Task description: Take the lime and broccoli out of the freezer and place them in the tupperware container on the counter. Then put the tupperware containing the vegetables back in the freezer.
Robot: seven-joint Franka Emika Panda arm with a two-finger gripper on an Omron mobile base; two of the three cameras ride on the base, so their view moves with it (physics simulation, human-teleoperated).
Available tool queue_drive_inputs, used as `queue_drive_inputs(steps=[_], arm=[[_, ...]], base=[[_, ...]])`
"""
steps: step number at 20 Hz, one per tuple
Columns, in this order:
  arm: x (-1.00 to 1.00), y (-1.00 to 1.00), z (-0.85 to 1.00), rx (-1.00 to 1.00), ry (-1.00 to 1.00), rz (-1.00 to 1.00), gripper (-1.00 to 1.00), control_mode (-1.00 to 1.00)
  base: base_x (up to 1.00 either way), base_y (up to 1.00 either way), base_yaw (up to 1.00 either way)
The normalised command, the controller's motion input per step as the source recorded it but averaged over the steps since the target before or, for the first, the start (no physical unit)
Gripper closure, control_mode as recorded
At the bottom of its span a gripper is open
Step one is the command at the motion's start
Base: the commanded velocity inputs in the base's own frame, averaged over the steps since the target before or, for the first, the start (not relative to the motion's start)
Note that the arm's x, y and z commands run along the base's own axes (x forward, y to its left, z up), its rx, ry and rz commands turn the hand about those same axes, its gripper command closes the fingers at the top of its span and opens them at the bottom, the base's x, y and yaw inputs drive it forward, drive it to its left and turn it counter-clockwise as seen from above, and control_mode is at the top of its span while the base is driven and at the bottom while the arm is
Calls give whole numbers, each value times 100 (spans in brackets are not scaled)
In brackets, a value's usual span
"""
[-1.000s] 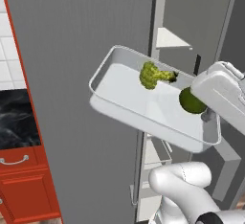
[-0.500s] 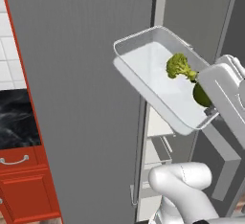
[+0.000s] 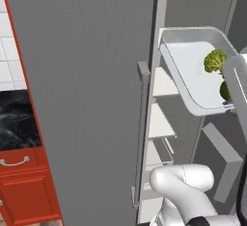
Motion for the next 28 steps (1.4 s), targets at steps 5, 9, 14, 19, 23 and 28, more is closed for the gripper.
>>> queue_drive_inputs(steps=[5,9,14,19,23,28], arm=[[52,-53,9,12,2,-19,100,-100],[78,-33,0,5,0,-6,100,-100],[83,-21,0,1,0,0,100,-100],[97,-18,-3,0,0,1,100,-100],[96,-12,-5,0,-2,7,100,-100],[100,-14,-1,0,-1,12,100,-100]], base=[[0,0,0],[0,0,0],[0,0,0],[0,0,0],[0,0,0],[0,0,0]])
